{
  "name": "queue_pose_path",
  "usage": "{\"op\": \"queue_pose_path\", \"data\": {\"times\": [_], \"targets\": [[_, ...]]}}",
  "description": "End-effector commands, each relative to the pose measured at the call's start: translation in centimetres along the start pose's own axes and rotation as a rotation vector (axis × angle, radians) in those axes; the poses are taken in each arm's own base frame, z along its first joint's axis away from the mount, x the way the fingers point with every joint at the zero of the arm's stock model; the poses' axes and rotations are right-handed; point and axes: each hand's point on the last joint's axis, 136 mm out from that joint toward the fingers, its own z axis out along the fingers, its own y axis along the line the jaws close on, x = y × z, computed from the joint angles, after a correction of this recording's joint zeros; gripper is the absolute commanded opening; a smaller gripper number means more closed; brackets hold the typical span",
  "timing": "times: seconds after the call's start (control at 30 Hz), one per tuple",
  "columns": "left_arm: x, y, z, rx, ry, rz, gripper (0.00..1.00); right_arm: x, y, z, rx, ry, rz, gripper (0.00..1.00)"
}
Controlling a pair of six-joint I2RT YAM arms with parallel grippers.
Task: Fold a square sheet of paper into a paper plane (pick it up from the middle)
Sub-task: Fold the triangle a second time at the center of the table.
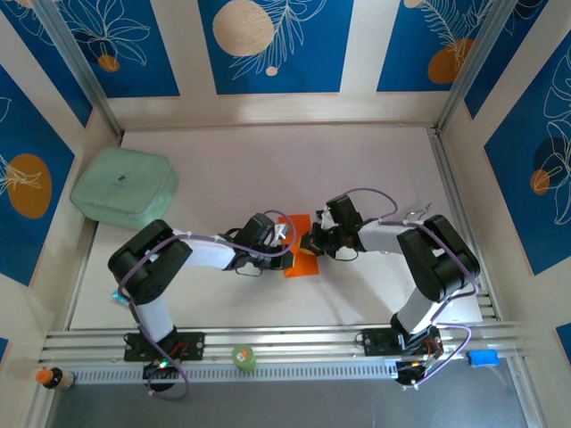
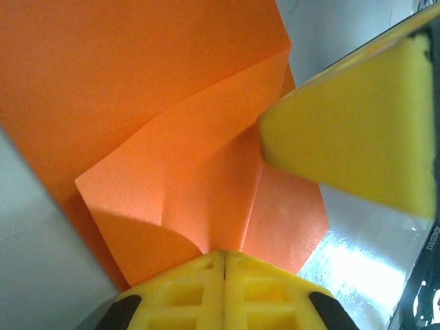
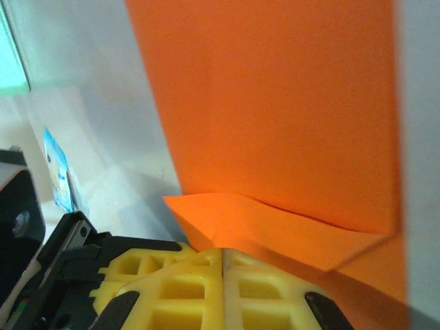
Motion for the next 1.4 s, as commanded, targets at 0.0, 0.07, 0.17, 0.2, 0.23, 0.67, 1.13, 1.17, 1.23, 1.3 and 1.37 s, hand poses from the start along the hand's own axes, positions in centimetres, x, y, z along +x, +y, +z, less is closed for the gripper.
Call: {"op": "queue_pose_path", "data": {"times": [0.0,0.07,0.17,0.2,0.23,0.67,1.13,1.17,1.23,1.3,1.37], "targets": [[3.2,4.2,-0.1,-0.15,0.092,-0.048,0.0,1.3,0.3,1.0,0.03,0.044,-0.046,0.0],[3.1,4.2,-0.2,-0.152,0.089,-0.045,0.0,1.7,-1.3,1.5,0.095,0.043,-0.029,0.0],[3.2,4.3,-0.3,-0.162,0.089,-0.042,0.0,1.5,-3.7,1.8,0.144,0.048,0.026,0.0],[3.3,4.4,-0.3,-0.164,0.092,-0.041,0.0,1.2,-4.0,1.6,0.139,0.036,0.038,0.0],[3.3,4.4,-0.3,-0.165,0.095,-0.042,0.0,0.9,-4.0,1.4,0.136,0.026,0.039,0.0],[4.2,5.3,-0.1,-0.185,0.121,-0.049,0.0,-3.1,-4.4,-0.7,0.12,-0.064,0.071,0.0],[4.0,5.2,-0.4,-0.193,0.114,-0.042,0.0,-4.9,-2.1,-3.3,0.087,-0.135,0.028,0.0],[3.9,5.1,-0.4,-0.192,0.112,-0.042,0.0,-4.6,-1.5,-3.4,0.079,-0.139,0.013,0.0],[3.7,5.0,-0.4,-0.188,0.107,-0.039,0.0,-3.8,-0.7,-3.0,0.054,-0.116,-0.011,0.0],[3.5,4.8,-0.4,-0.184,0.105,-0.036,0.0,-2.8,-0.4,-1.9,0.036,-0.067,-0.014,0.0],[3.4,4.6,-0.4,-0.181,0.103,-0.034,0.0,-2.1,-0.9,-0.9,0.048,-0.041,-0.003,0.0]]}}
